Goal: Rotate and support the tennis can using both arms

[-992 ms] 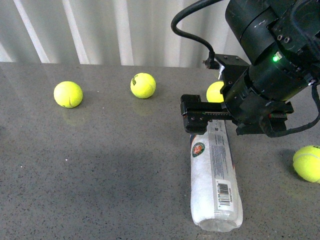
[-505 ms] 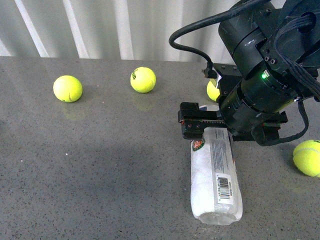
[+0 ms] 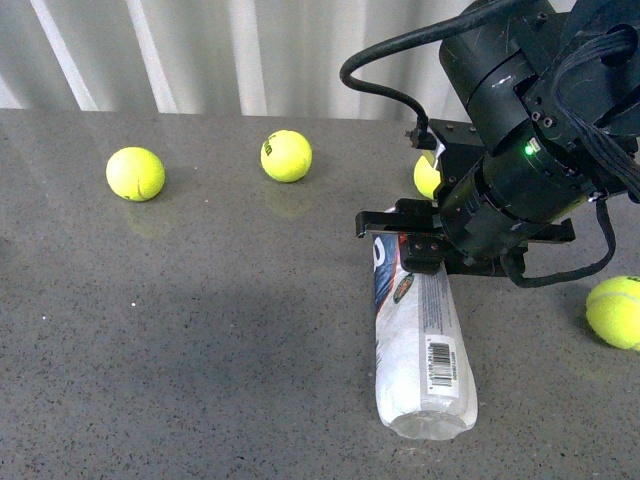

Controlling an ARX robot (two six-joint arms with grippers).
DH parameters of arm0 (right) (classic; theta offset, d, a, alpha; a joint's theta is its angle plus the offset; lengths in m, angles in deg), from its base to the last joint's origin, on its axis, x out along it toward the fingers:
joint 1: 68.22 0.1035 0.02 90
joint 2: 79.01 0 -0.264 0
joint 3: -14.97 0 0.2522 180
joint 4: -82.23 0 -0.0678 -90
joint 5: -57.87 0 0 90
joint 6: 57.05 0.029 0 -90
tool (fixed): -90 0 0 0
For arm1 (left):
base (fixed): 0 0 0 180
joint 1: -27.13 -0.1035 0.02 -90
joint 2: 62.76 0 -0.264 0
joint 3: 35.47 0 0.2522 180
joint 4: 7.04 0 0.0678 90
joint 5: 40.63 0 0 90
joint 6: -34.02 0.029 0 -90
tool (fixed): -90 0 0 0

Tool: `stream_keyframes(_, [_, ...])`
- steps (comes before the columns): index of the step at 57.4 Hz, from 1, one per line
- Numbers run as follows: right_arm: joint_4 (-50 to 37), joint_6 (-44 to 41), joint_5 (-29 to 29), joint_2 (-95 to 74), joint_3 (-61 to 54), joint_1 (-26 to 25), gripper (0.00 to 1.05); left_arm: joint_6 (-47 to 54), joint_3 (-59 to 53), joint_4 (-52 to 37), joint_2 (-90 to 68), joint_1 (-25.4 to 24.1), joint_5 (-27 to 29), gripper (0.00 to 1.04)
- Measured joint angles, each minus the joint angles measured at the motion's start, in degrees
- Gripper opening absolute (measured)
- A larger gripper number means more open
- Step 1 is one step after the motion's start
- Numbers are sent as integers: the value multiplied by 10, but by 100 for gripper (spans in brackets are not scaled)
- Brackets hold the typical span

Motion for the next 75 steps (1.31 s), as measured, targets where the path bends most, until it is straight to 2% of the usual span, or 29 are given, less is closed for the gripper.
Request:
stream_keyframes(17, [5, 0, 0, 10, 0, -3, 13, 0, 0, 0, 0, 0, 0, 98])
stream_keyframes(42, [21, -5, -16, 50, 0, -1, 5, 0, 0, 0, 0, 0, 0, 98])
stream_keyframes(48, [18, -24, -45, 74, 0, 1, 5, 0, 0, 0, 0, 0, 0, 98])
stream_keyframes(54, [-40, -113, -127, 118, -5, 13, 5, 0, 0, 0, 0, 0, 0, 98])
stream_keyframes(60, [-143, -232, -157, 171, -36, 29, 5, 0, 0, 0, 0, 0, 0, 98])
stream_keyframes(67, [-274, -402, -146, 200, -93, 49, 5, 0, 0, 0, 0, 0, 0, 98])
stream_keyframes(69, [-322, -478, -132, 203, -120, 56, 5, 0, 0, 0, 0, 0, 0, 98])
stream_keyframes(75, [-381, -629, -97, 195, -170, 70, 5, 0, 0, 0, 0, 0, 0, 98])
